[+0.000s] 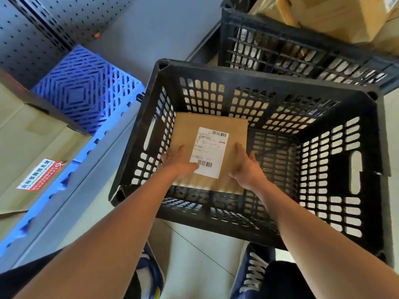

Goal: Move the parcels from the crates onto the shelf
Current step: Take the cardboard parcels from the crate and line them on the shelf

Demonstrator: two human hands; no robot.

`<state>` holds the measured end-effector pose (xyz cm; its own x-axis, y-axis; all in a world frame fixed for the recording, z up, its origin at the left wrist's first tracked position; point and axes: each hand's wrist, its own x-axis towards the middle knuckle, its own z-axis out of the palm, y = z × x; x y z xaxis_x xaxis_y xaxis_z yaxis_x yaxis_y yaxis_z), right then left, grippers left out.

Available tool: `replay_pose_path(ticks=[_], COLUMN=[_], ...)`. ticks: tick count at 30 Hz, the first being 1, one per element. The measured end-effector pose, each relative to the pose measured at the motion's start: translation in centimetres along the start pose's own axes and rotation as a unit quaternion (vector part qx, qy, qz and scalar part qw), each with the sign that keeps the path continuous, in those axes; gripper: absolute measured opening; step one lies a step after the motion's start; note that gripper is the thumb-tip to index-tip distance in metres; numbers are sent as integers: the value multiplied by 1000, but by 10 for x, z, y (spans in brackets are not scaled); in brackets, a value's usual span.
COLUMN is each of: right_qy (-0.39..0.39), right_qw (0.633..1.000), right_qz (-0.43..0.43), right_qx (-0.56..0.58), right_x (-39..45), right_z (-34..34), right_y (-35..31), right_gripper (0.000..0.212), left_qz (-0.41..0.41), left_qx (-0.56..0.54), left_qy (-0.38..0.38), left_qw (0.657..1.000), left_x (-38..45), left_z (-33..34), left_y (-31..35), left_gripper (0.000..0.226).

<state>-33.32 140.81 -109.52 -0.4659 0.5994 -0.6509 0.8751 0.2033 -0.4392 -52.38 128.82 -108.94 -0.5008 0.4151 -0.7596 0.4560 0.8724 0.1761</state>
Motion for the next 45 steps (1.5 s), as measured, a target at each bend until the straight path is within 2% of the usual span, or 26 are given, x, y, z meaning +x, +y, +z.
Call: replay_pose_path(ticks=[4, 10, 14, 21, 28, 38, 42, 45], right_qy=[13, 7, -5, 75, 156, 256, 259, 228], right_qw=[1000, 998, 995, 992, 981, 938, 925, 921], right_qz=[-4, 8, 24, 11, -52, -211, -268, -315], right_qx=[21, 59, 99, 103, 105, 101, 76, 37], right_x=[0, -3, -7, -52, -123, -224, -251, -265], right_z=[-1, 0, -8, -39, -68, -94, -97, -95], right_y=[8, 6, 6, 3, -4, -67, -101, -126], right_gripper=[92, 92, 107, 112, 110, 95, 98, 102], left_qz=[-6, 31, 63, 132, 194, 225, 204, 189], left_qx=[-24, -132, -166, -118, -123, -116, -148, -153], left_qy=[16, -12, -30, 5, 103, 261, 309, 340], left_qw=[1000, 991, 984, 984, 968, 931, 917, 908], left_x=[2, -9, -17, -59, -134, -244, -281, -303], left_z=[0, -6, -8, -17, -29, -79, -97, -108], left_y=[1, 0, 2, 11, 16, -19, -45, -69], left_gripper=[91, 90, 93, 105, 92, 98, 99, 101])
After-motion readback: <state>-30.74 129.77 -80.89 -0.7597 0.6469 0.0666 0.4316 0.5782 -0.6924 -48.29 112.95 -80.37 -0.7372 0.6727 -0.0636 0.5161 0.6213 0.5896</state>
